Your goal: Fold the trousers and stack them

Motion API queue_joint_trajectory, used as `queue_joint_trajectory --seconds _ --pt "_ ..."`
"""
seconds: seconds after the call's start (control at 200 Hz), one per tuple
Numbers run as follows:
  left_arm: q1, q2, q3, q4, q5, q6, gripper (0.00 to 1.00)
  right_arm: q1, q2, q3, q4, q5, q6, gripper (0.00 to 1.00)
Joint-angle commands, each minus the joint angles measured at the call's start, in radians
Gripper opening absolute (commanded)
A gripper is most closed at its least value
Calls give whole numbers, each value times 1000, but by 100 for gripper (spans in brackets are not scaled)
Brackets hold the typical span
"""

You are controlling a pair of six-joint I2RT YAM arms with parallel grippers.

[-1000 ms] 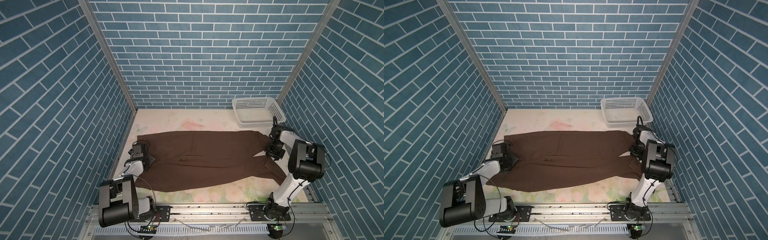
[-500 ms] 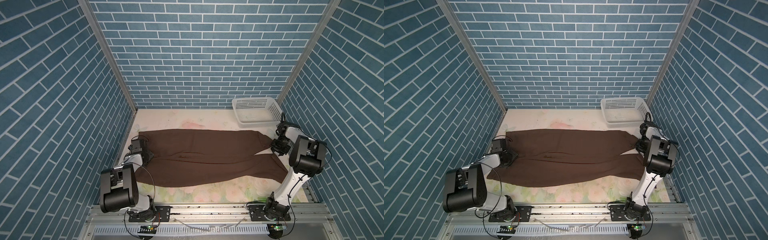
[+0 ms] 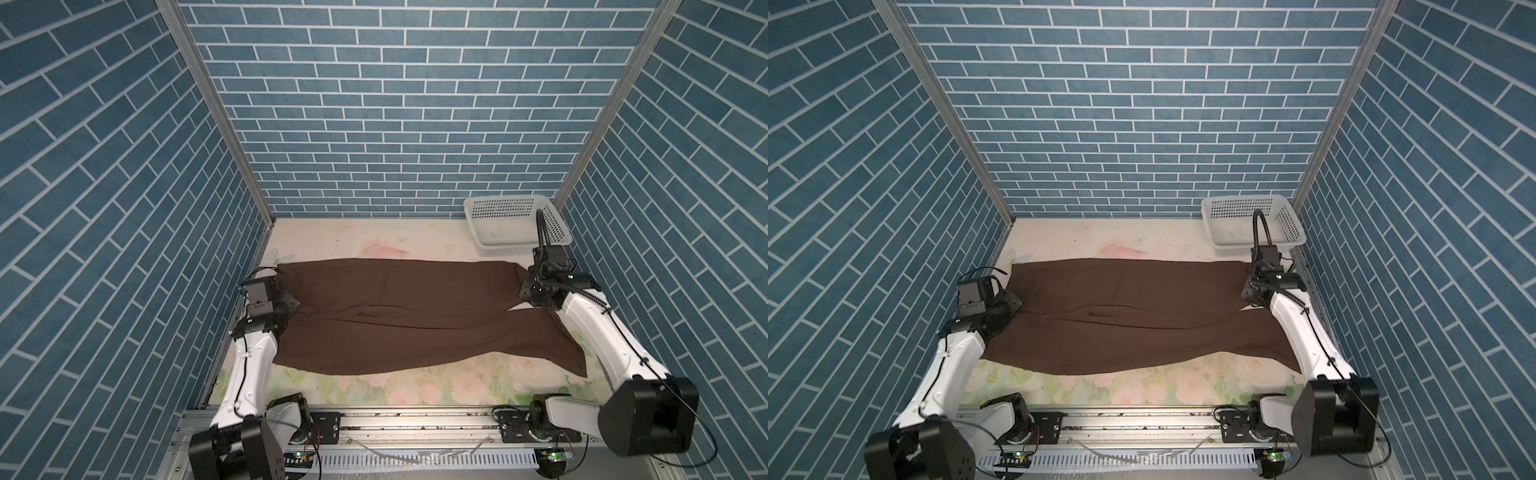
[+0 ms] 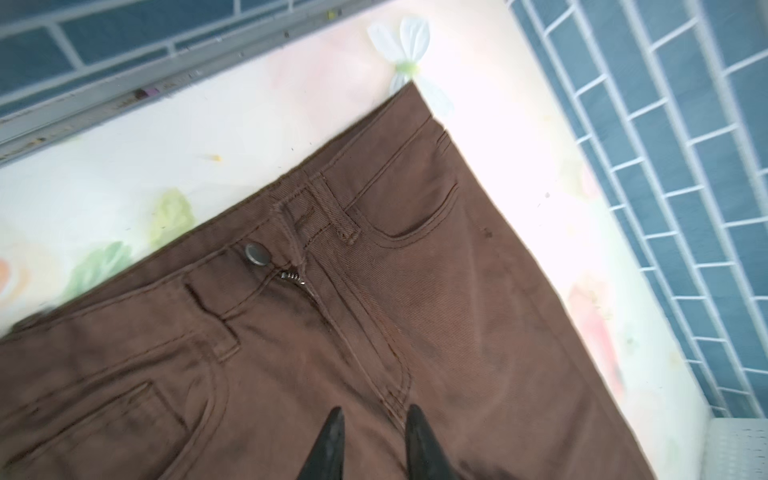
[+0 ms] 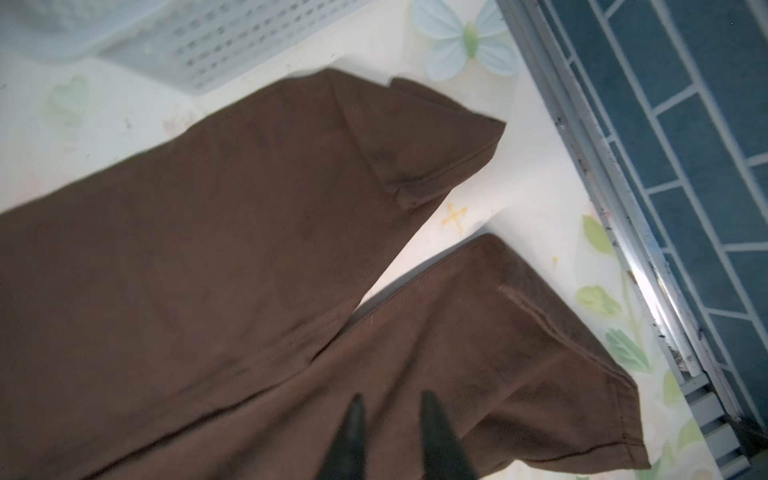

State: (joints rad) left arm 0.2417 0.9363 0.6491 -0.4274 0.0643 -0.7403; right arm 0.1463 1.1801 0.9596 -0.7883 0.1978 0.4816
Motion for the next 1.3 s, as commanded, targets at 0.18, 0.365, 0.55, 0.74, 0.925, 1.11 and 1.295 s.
queue_joint_trajectory --seconds 0.18,0.365,0.55,0.74,0.925,1.11,1.295 --pt "-3 -196 -178 -209 49 -57 0 193 -55 -282 -114 -123 164 0" --pt "-4 -216 -263 -188 26 -77 22 224 -39 -330 -74 -122 183 27" --pt "-5 -108 -293 -94 39 -82 9 226 0 -326 -57 -106 173 43" --pt "-4 -7 -301 -24 51 -63 9 225 16 -351 6 -87 186 52" --pt "-4 24 -313 9 52 -56 6 226 125 -314 76 -102 169 56" --pt "-5 40 -315 24 39 -52 6 226 206 -301 136 -104 160 52" --pt "-5 92 -305 54 21 -49 0 225 198 -300 83 -60 158 13"
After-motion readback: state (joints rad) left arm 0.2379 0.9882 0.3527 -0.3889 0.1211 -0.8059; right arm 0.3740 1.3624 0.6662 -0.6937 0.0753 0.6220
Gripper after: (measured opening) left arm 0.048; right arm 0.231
